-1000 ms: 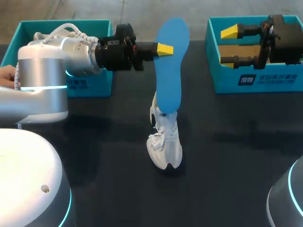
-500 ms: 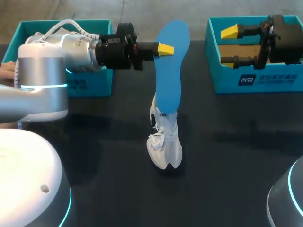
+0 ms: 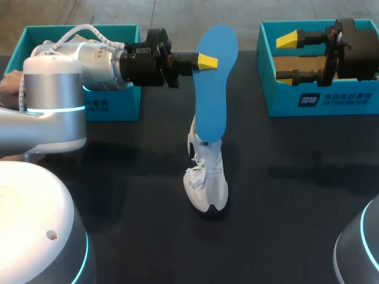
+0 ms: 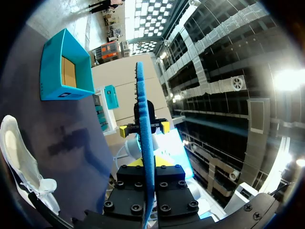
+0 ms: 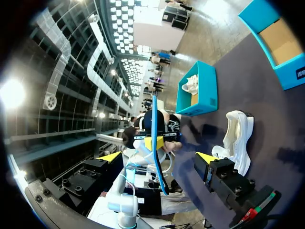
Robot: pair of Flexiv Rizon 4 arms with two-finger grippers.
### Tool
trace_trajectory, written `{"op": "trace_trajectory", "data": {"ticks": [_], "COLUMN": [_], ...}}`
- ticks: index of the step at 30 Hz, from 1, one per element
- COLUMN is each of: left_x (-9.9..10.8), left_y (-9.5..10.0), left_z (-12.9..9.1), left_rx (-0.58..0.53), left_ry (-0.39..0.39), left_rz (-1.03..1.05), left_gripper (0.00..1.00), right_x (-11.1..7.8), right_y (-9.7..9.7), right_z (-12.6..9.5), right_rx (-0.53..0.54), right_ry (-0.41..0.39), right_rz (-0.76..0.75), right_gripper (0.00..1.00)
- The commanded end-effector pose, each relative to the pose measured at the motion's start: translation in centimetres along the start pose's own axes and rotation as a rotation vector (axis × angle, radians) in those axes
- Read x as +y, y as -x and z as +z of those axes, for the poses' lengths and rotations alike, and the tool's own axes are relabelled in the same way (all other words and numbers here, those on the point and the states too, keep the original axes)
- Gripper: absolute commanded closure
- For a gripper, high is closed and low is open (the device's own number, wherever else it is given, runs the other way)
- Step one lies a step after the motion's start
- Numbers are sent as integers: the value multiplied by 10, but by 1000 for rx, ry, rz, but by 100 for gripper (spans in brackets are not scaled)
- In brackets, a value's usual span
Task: Take the shoe out of the shoebox, open the shoe tongue, remove and reinsert the insole, then place the shoe into the shoebox
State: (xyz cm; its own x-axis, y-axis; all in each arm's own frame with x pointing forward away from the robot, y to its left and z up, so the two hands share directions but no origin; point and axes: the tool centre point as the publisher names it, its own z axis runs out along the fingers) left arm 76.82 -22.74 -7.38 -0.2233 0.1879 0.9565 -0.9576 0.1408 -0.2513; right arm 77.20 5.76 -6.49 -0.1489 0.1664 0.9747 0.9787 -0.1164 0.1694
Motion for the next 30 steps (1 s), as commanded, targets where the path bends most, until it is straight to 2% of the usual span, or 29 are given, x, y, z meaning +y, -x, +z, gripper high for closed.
{"op": "trace_trajectory", "data": {"ticks": [1,14,20,27,30], "left_x": [1,1,1,1,1], "left_y": [0,0,0,0,0], "left_z": [0,0,0,0,0], "left_rx": [-2,-2,-2,-2,-2], "left_ry": [-2,-2,-2,-2,-2], "left_rz": [0,0,0,0,0], "left_gripper": [100,100,100,100,100], "right_x": [3,8,8,21,25], "right_y": [1,2,1,2,3], "right_z": [7,34,43,49,53], "right_rx": [-21,-60,-69,-77,-67], "right_ry": [32,34,6,-8,-7], "right_rz": [-1,0,3,-1,-11], "right_gripper": [0,0,0,0,8]}}
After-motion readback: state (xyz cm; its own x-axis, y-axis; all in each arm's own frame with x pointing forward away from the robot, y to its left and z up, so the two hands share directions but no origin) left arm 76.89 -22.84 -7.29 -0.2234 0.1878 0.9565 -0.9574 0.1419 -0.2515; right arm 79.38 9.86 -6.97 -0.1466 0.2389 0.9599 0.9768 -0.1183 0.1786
